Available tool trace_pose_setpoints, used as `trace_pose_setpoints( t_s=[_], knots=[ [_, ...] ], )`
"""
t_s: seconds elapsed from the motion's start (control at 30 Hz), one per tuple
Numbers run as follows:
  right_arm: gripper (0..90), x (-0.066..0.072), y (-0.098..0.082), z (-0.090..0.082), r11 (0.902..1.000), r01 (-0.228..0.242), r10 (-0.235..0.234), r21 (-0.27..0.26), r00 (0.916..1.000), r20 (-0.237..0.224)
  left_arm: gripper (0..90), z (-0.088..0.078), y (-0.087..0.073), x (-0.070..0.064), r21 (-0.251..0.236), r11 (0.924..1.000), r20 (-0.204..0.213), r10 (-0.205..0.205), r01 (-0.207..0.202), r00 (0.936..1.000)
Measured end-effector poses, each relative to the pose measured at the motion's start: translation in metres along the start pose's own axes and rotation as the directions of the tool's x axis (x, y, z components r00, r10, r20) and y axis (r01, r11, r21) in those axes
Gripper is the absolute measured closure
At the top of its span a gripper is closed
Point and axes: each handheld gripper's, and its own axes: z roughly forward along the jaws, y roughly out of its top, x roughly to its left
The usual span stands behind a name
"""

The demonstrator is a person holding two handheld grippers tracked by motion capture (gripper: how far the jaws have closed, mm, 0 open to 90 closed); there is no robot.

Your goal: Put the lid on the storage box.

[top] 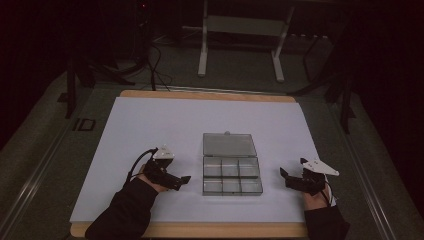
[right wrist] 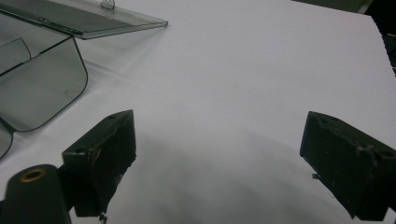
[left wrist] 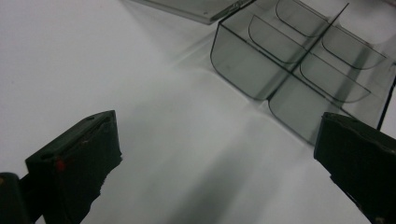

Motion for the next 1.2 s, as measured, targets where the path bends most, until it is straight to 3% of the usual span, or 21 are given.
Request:
trace_pose_setpoints(
  t_s=[0.3,0.73,0.93,1.2],
  knots=[
    [10.5,0.000,0.000,0.001,1.0000,0.004,-0.004,0.005,1.0000,0.000,1.9,0.010,0.019,0.000,0.028,0.9995,-0.031,-0.015,0.016,0.9994],
    [10.5,0.000,0.000,0.001,1.0000,0.006,-0.006,0.006,1.0000,-0.003,1.9,0.024,0.049,-0.002,0.027,0.9996,-0.026,-0.007,0.008,0.9996],
    [10.6,0.000,0.000,0.001,1.0000,0.008,-0.008,0.005,1.0000,-0.006,1.9,0.034,0.065,-0.001,0.015,0.9995,-0.010,-0.027,0.027,0.9996],
    [10.5,0.001,0.000,0.001,0.9999,0.011,-0.011,0.005,0.9999,-0.007,1.9,0.052,0.088,-0.003,0.017,0.9981,-0.021,-0.058,0.059,0.9981]
  ],
)
